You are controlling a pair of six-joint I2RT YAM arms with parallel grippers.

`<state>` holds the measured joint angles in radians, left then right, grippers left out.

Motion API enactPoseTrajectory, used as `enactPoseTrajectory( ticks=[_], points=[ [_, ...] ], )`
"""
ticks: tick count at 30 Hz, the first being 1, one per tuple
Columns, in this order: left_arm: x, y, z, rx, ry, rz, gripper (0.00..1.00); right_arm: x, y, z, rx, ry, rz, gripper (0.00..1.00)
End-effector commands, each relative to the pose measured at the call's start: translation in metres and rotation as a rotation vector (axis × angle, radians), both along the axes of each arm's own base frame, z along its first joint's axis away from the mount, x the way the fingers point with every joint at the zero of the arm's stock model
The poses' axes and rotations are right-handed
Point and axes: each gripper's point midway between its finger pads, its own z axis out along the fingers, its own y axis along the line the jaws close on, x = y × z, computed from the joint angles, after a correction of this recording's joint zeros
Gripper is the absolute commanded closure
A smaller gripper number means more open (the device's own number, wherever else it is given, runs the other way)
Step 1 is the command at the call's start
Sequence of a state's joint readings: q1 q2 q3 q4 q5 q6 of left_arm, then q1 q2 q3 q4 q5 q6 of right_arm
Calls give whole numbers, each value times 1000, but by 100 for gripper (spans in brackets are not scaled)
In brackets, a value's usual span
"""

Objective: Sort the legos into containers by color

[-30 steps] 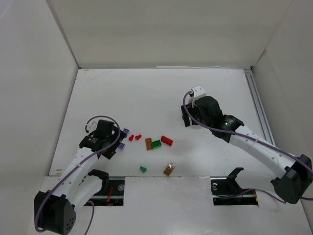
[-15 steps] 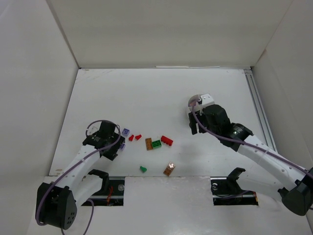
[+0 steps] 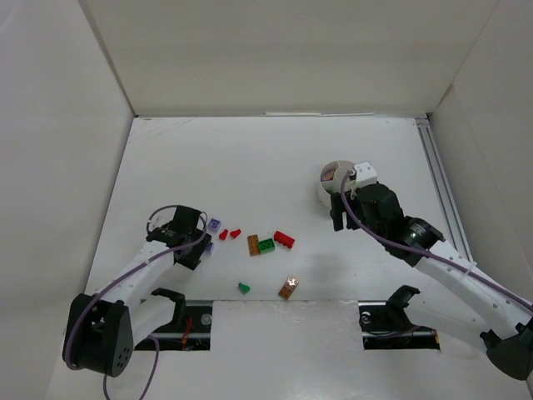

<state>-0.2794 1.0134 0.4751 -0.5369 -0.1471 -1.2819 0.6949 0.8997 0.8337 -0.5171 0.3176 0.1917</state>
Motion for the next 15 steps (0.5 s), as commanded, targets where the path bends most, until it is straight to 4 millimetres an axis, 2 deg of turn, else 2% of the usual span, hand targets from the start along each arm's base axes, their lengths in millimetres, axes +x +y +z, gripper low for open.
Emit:
enactPoseTrajectory(
  ticks=[1,9,13,15],
  points=[
    [0,9,-3,30,-14,32,46,-1,-5,-2,-1,-7,-28,19],
    [14,-1,17,-12,-110,-16,45,6,-1,-7,-27,-3,-17,19],
    [13,0,18,-12,-110,-16,36,9,2,-8,-36,-3,-12,19],
    [18,0,21,-9,-135,-12,34,12,3,-9,-42,4,-12,19]
  ],
)
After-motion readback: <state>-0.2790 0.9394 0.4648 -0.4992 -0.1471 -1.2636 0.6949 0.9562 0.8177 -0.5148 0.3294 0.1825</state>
